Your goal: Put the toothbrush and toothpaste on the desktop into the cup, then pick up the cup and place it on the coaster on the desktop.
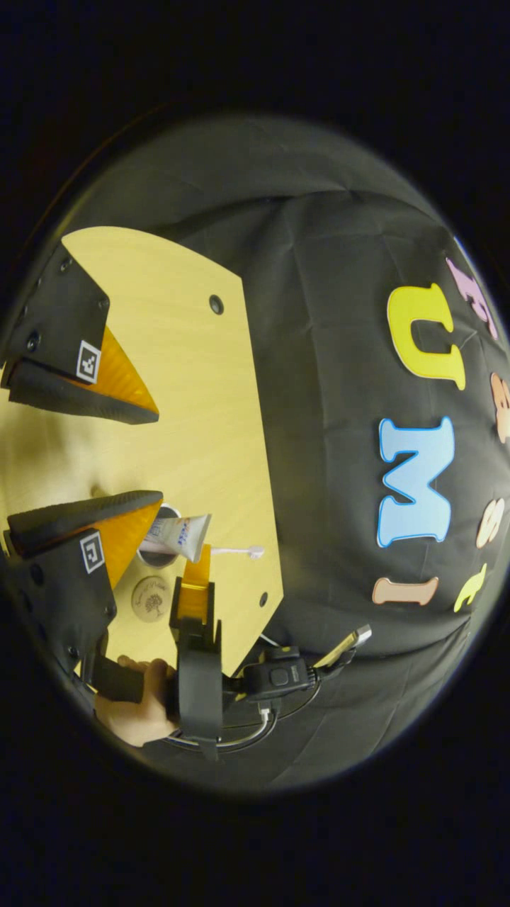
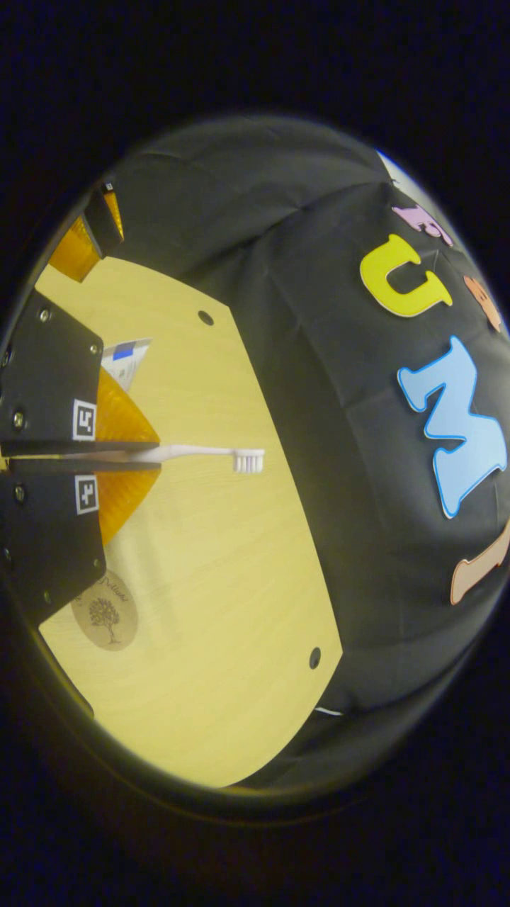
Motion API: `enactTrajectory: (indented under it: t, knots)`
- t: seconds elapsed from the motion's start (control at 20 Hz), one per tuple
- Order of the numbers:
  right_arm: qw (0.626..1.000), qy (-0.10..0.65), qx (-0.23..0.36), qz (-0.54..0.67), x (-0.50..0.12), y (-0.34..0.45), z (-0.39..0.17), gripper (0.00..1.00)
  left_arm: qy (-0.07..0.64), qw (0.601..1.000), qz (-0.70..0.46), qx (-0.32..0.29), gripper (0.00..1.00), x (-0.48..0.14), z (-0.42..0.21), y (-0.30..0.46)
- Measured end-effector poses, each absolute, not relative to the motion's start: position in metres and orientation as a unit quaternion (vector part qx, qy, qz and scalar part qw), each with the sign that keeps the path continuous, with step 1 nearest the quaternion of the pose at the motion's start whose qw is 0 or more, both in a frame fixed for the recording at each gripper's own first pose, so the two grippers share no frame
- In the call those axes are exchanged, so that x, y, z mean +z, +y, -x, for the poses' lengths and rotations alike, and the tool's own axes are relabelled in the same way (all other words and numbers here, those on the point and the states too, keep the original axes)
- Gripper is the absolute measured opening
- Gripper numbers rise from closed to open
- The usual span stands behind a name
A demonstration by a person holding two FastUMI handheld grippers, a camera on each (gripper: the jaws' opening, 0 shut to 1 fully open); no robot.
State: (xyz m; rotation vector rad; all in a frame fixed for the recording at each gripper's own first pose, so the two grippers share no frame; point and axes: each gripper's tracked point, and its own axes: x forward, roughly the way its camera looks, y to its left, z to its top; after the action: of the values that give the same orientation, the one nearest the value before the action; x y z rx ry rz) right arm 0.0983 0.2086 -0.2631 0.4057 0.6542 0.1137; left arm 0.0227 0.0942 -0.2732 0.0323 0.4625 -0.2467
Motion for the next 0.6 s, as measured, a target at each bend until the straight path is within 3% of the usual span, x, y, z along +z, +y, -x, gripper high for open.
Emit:
enactTrajectory:
  t: [0.15, 0.45, 0.6]
  knots:
    - [0.923, 0.327, 0.059, -0.193, -0.265, 0.21, -0.094, 0.06, 0.235, 0.963, -0.015, -0.13, 0.61, -0.277, -0.024, 0.089]
    - [0.926, 0.327, 0.066, -0.174, -0.26, 0.204, -0.074, 0.09, 0.252, 0.955, -0.019, -0.156, 0.65, -0.287, -0.023, 0.08]
    - [0.926, 0.325, 0.075, -0.177, -0.251, 0.204, -0.069, 0.08, 0.26, 0.95, -0.023, -0.172, 0.62, -0.292, -0.024, 0.073]
